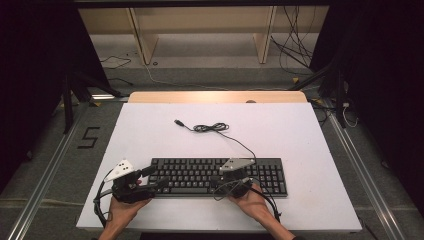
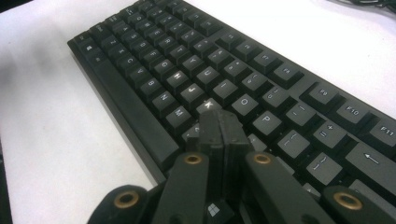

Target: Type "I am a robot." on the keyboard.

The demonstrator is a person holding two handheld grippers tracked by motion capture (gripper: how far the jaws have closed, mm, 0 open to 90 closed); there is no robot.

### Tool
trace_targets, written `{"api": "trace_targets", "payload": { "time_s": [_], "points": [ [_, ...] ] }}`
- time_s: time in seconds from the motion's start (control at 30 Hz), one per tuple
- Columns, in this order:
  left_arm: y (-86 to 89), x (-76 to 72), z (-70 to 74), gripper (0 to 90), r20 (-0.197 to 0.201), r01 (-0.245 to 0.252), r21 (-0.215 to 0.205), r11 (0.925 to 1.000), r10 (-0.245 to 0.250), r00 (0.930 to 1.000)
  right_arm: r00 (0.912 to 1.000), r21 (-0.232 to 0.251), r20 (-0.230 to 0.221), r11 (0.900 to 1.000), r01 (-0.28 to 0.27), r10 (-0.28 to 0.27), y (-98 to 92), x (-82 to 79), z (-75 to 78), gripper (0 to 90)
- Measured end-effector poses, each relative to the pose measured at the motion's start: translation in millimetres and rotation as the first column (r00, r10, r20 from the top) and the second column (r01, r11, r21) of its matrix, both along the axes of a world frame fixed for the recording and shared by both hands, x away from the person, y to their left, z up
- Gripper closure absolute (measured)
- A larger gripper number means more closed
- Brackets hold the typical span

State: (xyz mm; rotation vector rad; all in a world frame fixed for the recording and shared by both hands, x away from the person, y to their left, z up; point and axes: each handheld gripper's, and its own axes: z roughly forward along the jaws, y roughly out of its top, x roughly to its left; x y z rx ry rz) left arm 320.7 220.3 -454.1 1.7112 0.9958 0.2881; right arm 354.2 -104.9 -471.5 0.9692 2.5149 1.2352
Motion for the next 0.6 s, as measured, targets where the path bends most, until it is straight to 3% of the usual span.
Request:
{"api": "trace_targets", "payload": {
  "time_s": [0.6],
  "points": [
    [0.8, -0.1, -0.8, 26.8, -0.002, -0.001, 0.003, 1.0, 0.001, 1.0, 1.0, -0.048, -0.009, 0.999, -0.002, 0.001, 5.8, 0.6, -10.3, 90.0]
  ]
}}
